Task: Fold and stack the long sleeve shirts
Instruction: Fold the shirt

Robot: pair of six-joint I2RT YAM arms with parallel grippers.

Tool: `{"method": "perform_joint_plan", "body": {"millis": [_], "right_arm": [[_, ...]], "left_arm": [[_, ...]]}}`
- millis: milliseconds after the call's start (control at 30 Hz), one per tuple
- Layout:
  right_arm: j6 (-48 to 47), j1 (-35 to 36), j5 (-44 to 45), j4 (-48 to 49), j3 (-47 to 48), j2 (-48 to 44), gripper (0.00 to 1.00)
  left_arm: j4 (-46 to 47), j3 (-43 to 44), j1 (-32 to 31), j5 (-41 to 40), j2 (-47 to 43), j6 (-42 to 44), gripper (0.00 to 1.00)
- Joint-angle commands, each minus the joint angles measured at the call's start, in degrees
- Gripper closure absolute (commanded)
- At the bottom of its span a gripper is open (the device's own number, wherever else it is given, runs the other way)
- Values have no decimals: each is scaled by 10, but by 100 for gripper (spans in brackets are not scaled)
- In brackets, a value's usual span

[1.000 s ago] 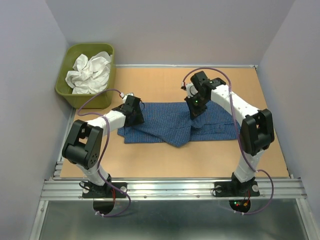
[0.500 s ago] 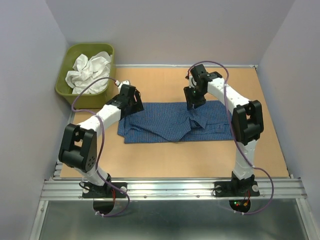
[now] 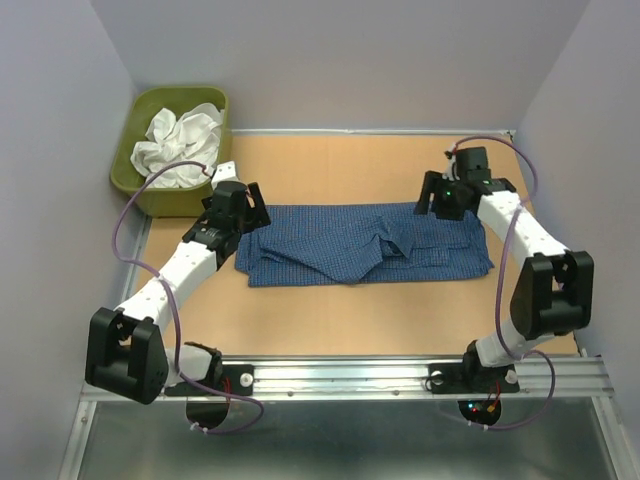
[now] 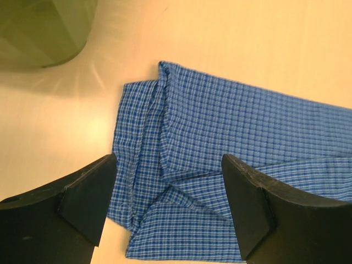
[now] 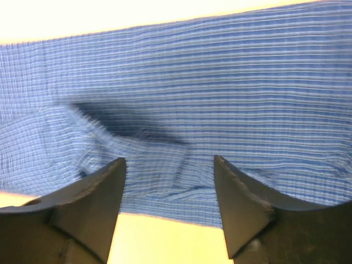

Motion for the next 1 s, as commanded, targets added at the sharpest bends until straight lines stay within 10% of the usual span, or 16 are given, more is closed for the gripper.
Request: {"method": "perform_joint_plan", "body": {"millis": [0, 433, 967], "right_arm": [[50, -59, -73, 139, -116, -56, 28], [165, -71, -167, 348, -344, -98, 20], [221, -70, -258, 466, -382, -64, 22]], "left_arm": [[26, -27, 2, -13, -17, 30, 12], [36, -26, 2, -29, -14, 32, 12], [32, -23, 3, -35, -8, 29, 12]]}}
